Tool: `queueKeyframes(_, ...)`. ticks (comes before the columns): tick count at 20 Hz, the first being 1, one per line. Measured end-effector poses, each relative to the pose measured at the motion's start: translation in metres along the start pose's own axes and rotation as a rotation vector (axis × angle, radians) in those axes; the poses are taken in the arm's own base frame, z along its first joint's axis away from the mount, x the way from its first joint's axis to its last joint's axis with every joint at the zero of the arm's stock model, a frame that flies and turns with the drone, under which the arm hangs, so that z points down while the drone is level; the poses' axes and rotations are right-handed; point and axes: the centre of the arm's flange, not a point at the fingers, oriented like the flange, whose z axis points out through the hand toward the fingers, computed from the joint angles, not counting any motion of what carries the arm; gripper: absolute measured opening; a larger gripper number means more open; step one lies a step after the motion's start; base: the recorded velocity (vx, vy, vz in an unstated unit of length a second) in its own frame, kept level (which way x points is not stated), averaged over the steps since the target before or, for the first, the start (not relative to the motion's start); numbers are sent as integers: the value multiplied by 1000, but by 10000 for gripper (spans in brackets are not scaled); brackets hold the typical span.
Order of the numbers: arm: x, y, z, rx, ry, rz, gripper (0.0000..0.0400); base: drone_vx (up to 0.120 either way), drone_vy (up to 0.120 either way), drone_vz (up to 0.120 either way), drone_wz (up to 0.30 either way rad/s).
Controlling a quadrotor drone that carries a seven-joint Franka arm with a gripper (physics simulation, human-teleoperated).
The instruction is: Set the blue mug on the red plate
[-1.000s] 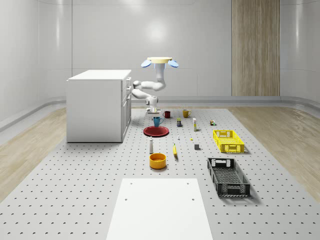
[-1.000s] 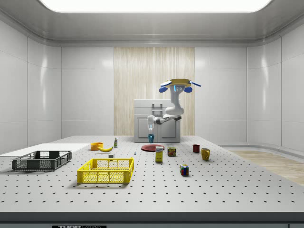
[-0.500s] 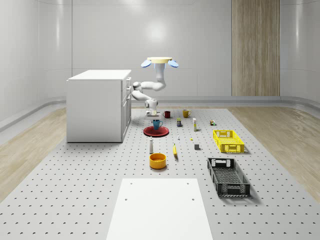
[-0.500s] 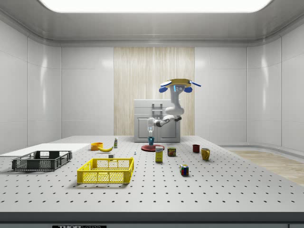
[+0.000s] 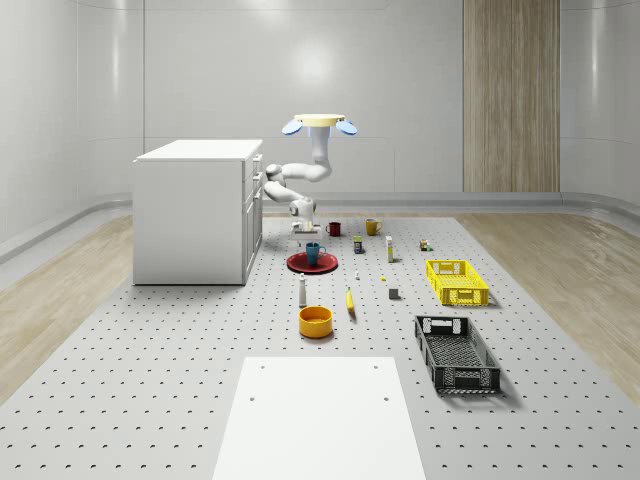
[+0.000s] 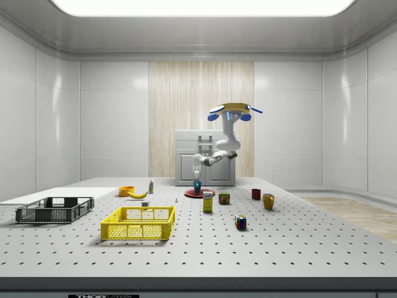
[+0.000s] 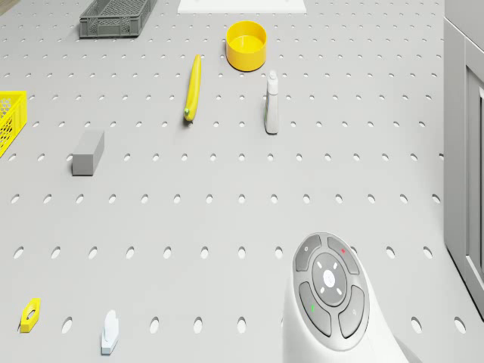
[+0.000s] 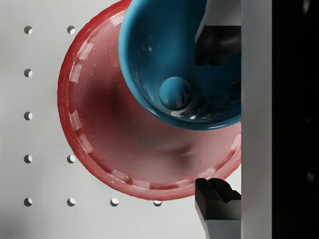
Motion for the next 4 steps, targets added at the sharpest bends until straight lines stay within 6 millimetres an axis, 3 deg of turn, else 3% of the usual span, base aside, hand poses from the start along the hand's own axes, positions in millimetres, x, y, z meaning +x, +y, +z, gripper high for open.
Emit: queueKeyframes(4,0,0,-7,0,0,0,382,0,0,0,0)
